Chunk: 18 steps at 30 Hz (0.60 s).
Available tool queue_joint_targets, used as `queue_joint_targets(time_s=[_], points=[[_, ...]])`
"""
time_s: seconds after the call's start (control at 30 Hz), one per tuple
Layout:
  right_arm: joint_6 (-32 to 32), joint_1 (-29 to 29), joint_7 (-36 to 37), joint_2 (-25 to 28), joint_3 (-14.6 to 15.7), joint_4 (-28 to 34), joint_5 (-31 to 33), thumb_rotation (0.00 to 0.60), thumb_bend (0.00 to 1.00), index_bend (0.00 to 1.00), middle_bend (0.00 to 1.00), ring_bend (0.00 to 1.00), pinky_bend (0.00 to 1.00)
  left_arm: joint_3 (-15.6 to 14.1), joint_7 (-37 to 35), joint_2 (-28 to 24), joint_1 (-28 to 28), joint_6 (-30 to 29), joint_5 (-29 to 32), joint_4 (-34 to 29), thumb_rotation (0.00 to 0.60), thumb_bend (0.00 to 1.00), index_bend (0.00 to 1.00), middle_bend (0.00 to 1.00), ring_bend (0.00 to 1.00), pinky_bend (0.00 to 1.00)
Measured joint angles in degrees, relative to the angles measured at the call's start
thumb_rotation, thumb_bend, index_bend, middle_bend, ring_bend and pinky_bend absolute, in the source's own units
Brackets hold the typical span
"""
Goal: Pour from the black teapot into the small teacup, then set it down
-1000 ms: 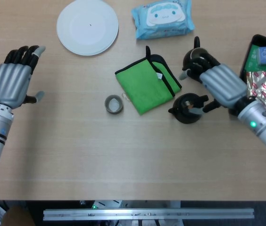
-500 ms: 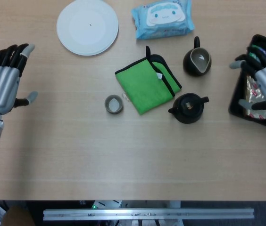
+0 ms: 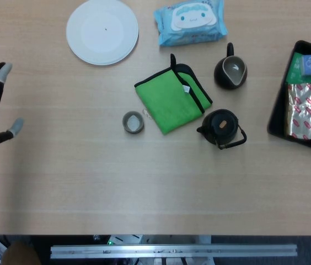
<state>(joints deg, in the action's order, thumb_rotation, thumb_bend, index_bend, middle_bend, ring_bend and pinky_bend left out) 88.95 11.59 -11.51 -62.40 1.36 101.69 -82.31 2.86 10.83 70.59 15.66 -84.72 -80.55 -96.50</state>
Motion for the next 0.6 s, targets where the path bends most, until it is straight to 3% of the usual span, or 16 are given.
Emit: queue_joint_targets(time_s=[0.6], points=[[-1.7,-3.7,4.1,0.4,-1.3,-1.8,0.3,0.6,0.08,0.29,0.3,0.13,0.0,-0.6,-0.3,-2.0,-4.0,-0.7,0.0,-2.4,0.6,0.21,0.03,0.12,0.08,0.13]])
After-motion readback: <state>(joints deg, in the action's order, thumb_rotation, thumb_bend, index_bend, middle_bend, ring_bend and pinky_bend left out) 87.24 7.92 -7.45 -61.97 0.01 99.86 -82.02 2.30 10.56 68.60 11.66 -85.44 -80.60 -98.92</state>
